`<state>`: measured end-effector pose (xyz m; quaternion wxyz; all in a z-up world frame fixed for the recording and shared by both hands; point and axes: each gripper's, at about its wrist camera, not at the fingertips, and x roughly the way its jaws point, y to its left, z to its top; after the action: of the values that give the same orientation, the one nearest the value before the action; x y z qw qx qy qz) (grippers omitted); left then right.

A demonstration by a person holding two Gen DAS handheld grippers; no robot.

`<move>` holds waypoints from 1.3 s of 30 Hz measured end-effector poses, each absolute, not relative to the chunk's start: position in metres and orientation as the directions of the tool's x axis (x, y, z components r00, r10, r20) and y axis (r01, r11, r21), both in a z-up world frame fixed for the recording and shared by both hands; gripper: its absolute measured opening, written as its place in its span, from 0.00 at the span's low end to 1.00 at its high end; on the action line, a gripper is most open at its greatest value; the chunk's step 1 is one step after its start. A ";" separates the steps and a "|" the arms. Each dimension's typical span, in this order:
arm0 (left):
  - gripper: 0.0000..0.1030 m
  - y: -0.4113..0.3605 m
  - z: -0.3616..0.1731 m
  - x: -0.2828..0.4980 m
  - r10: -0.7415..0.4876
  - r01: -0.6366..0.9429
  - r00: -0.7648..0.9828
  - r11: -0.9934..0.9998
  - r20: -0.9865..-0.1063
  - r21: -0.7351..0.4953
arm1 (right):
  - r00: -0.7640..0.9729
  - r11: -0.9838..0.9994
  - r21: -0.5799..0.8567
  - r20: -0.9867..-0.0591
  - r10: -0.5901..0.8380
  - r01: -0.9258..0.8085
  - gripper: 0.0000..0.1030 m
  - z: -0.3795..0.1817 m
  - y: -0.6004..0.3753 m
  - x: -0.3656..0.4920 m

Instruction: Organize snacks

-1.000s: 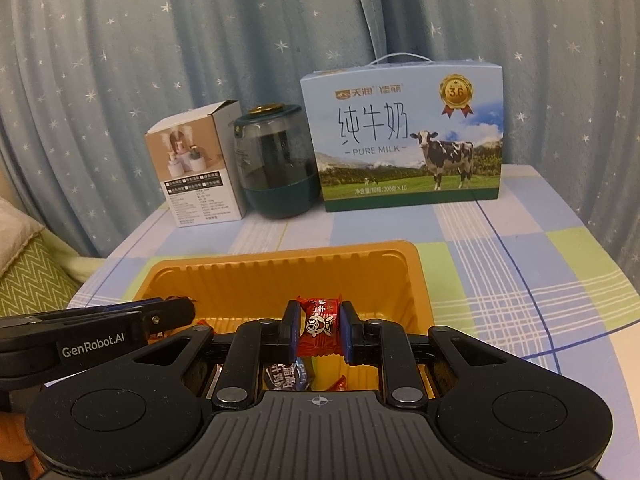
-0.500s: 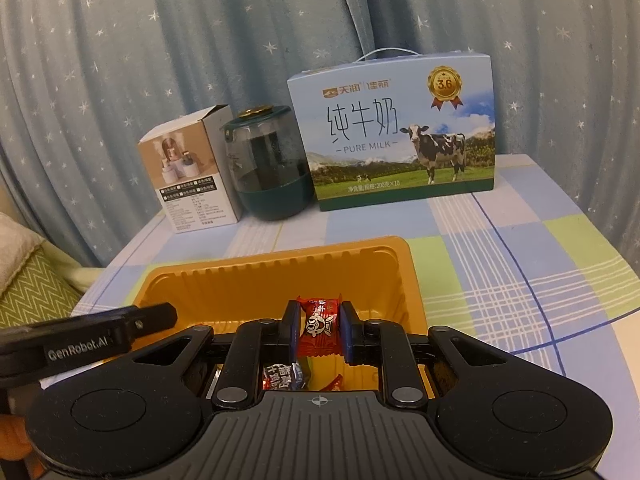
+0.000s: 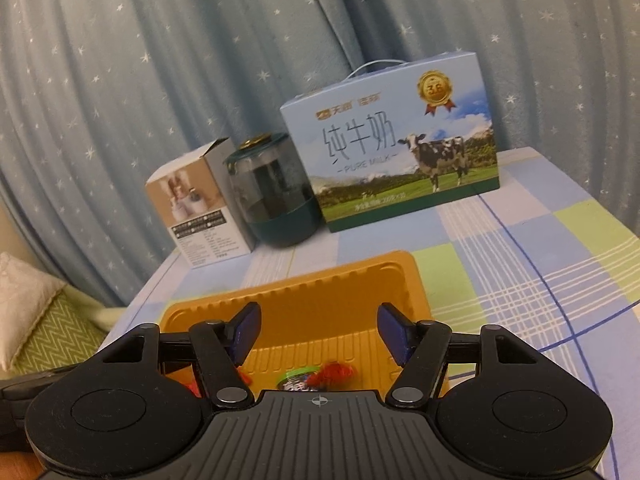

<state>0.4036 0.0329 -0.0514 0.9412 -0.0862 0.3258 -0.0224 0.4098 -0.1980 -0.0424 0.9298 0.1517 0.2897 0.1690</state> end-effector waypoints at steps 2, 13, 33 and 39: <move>0.49 0.033 -0.052 0.403 -0.096 -0.016 0.787 0.984 -0.610 -0.175 | 0.773 0.902 0.371 -0.496 0.395 -0.223 0.63 -0.043 -0.197 0.410; 0.69 0.031 -0.052 0.401 -0.058 -0.028 0.790 0.991 -0.610 -0.132 | 0.774 0.916 0.343 -0.515 0.368 -0.208 0.68 -0.043 -0.198 0.408; 1.00 0.026 -0.051 0.382 0.028 -0.052 0.802 0.998 -0.597 -0.024 | 0.797 0.941 0.284 -0.518 0.311 -0.182 1.00 -0.042 -0.206 0.385; 1.00 0.025 -0.048 0.368 0.027 -0.045 0.797 0.999 -0.603 -0.015 | 0.795 0.947 0.272 -0.530 0.296 -0.171 1.00 -0.040 -0.211 0.367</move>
<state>0.3682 0.0254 -0.0480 0.9478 -0.0141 0.3180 0.0188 0.3674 -0.2107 -0.0398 0.9414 0.1055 0.2954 0.1242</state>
